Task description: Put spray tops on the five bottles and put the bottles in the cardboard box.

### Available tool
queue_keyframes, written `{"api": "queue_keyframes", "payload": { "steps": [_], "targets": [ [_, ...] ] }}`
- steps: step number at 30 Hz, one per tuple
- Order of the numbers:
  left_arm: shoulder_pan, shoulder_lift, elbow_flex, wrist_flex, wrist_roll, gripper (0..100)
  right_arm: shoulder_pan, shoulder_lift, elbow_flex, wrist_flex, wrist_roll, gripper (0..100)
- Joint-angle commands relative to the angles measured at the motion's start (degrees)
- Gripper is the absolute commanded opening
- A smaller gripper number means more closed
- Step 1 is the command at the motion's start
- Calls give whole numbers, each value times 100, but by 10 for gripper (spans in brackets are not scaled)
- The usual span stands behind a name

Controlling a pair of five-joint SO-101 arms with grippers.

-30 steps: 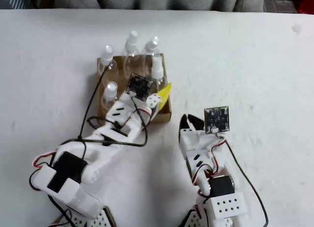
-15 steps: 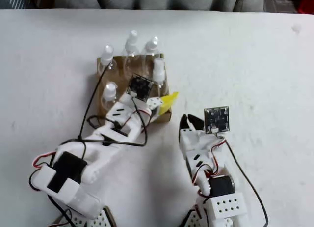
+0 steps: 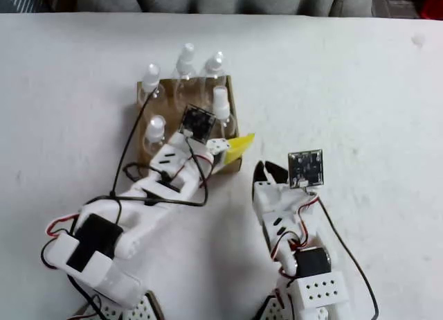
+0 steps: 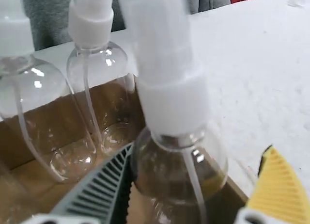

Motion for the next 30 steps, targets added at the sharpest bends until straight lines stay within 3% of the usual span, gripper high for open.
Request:
{"api": "queue_keyframes", "payload": {
  "steps": [1, 8, 16, 30],
  "targets": [
    [-22, -119, -299, 9, 70, 352, 13, -31, 53, 13, 9, 15],
    [-198, -593, -255, 62, 79, 352, 31, -31, 53, 13, 9, 15],
    [-154, -1385, -255, 958, 79, 352, 22, -31, 53, 4, 18, 15],
    [-163, -2053, -255, 1178, 88, 352, 48, -31, 53, 4, 18, 15]
  ]
}}
